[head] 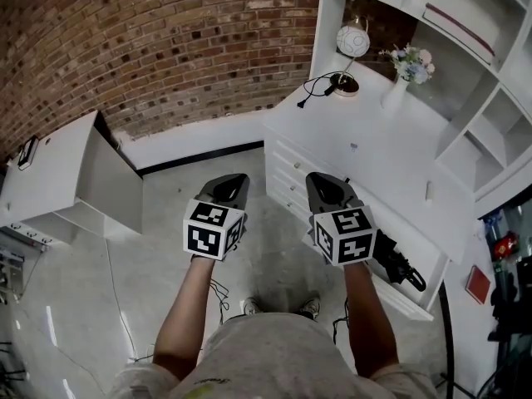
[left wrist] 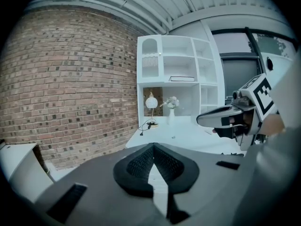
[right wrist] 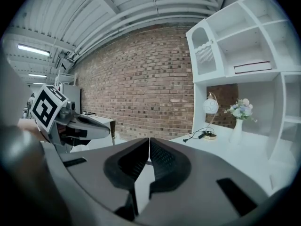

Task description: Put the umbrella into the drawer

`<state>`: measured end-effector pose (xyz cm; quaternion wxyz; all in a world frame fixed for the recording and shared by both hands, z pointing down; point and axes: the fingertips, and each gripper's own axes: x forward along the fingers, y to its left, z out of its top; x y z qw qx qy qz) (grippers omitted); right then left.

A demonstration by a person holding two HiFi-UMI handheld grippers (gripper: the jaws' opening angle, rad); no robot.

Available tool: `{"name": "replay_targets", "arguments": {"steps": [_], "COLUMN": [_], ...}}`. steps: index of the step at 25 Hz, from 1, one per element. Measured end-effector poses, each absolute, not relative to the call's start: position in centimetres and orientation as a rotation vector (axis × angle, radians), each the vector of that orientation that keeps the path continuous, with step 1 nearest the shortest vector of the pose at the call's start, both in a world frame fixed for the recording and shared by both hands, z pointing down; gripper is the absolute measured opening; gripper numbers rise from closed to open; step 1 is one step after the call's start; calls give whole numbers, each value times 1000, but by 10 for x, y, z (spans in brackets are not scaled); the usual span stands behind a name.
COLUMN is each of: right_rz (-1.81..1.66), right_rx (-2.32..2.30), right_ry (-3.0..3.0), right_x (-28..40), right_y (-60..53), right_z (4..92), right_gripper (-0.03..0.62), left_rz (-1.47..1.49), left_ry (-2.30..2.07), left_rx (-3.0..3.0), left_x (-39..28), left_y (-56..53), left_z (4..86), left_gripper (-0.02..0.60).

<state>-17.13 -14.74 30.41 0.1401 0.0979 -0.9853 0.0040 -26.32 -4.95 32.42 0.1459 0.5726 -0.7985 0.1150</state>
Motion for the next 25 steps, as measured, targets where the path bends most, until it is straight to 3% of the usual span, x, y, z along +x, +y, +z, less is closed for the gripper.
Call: {"name": "replay_targets", "arguments": {"steps": [25], "right_rz": [-65], "right_rx": [373], "right_ry": [-2829], "right_x": [-183], "right_y": [-130], "right_z": [308], "right_gripper": [3], "left_rz": [325], "left_ry": [-2322], "left_rx": [1666], "left_x": [-301], "left_y": [-23], "left_z": [327], "left_gripper": [-3]}}
